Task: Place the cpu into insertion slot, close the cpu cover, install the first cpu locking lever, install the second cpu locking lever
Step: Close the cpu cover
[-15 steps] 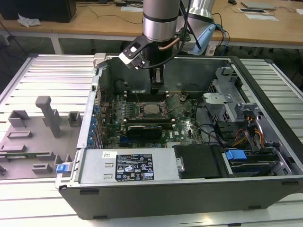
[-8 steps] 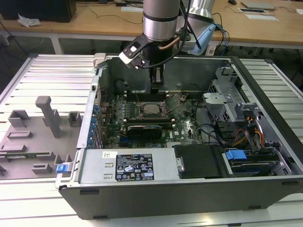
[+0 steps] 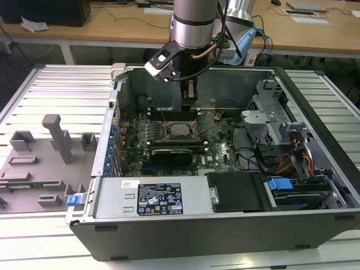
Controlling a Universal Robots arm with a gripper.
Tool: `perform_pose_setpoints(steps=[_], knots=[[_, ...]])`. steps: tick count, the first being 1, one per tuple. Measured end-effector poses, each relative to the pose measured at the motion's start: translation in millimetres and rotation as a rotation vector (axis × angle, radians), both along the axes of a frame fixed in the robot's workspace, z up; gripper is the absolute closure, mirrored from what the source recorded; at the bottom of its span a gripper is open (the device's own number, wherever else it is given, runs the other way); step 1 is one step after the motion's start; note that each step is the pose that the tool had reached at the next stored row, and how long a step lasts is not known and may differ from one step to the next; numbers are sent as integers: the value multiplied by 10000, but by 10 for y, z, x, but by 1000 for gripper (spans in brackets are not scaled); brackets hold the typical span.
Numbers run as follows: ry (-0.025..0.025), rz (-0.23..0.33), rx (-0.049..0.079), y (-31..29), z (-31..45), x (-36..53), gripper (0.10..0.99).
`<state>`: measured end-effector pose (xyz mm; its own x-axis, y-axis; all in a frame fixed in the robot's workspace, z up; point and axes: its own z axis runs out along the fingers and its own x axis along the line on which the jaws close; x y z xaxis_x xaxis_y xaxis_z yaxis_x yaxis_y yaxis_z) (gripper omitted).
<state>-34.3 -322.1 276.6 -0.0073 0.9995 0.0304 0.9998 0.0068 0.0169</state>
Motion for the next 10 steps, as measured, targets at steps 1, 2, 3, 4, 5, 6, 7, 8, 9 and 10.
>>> perform_pose_setpoints(steps=[1, 2, 3, 4, 5, 6, 7, 8, 9, 10], knots=[[0, 1, 0, 0, 0, 3, 980], [0, 1, 0, 0, 0, 6, 980], [0, 0, 0, 0, 0, 11, 980], [0, 0, 0, 0, 0, 17, 980], [0, 0, 0, 0, 0, 21, 980], [0, 0, 0, 0, 0, 24, 980], [0, 1, 0, 0, 0, 29, 980], [0, 1, 0, 0, 0, 33, 980], [0, 1, 0, 0, 0, 36, 980], [0, 1, 0, 0, 0, 39, 980]])
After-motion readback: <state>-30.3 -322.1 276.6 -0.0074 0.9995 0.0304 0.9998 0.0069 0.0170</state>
